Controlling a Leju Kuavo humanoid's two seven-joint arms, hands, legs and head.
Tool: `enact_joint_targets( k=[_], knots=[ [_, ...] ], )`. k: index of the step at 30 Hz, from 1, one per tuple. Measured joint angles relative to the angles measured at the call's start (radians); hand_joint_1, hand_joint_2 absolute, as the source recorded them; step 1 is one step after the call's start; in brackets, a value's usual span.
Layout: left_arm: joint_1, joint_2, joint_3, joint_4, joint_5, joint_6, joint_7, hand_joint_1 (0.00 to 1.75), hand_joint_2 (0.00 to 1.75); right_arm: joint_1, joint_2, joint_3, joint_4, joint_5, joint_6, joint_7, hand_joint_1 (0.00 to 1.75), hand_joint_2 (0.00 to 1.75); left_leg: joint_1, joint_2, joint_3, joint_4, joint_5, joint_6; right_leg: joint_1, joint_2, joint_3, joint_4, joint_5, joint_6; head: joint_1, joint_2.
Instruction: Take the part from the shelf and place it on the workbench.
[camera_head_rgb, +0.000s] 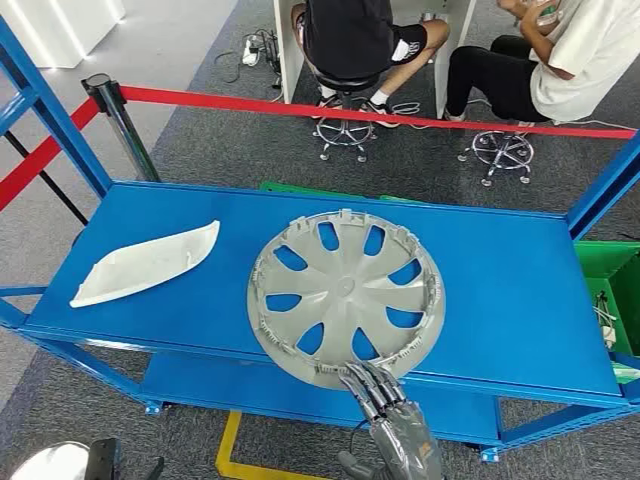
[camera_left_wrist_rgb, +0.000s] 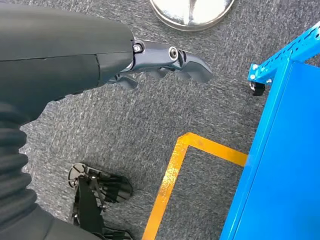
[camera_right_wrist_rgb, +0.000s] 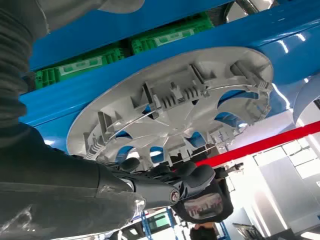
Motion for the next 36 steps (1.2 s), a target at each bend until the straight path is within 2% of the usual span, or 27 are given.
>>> enact_joint_targets(
  k=[7,10,14,18,27,36],
  knots=[
    [0.000,0.000,0.000,0.000,-0.009,0.000,0.000,0.00,1.75,-0.008,0.000,0.007,0.012,0.010,-0.005,0.004,0.00,1.75,0.000,0.000,0.003,0.000,0.000,0.000,0.000,0.000,0.004,-0.002,0.001,0.001,0.000,0.000],
    [0.000,0.000,-0.001,0.000,-0.028,0.000,0.000,0.00,1.75,-0.016,0.005,0.006,0.025,0.061,-0.016,0.026,0.00,1.75,0.000,0.000,0.003,0.000,0.000,0.000,-0.001,0.000,0.004,-0.003,0.002,0.002,0.000,0.000],
    [-0.001,-0.002,-0.005,0.001,-0.067,0.000,0.004,0.00,1.75,-0.037,0.043,-0.012,0.073,0.183,0.000,0.066,0.00,1.75,-0.001,0.000,0.003,0.000,0.000,0.000,-0.001,0.000,0.004,-0.003,0.002,0.002,0.000,0.000],
    [-0.001,-0.005,-0.012,0.001,-0.097,0.000,0.008,0.00,1.75,-0.062,0.086,-0.061,0.127,0.243,0.037,0.076,0.00,1.75,-0.001,0.000,0.003,0.000,0.001,0.001,-0.001,0.000,0.004,-0.003,0.003,0.002,0.000,0.000],
    [-0.002,-0.007,-0.017,0.001,-0.112,0.000,0.011,0.00,1.75,-0.085,0.136,-0.121,0.190,0.275,0.063,0.076,0.00,1.75,-0.001,0.000,0.003,0.000,0.001,0.001,-0.001,0.000,0.004,-0.003,0.003,0.002,0.000,0.000],
    [-0.003,-0.008,-0.031,0.001,-0.161,-0.004,0.011,0.00,1.75,-0.130,0.183,-0.167,0.261,0.320,0.140,0.081,0.00,1.75,-0.001,0.000,0.003,0.000,0.001,0.000,-0.001,0.000,0.004,-0.003,0.003,0.003,0.000,0.000]
  ],
)
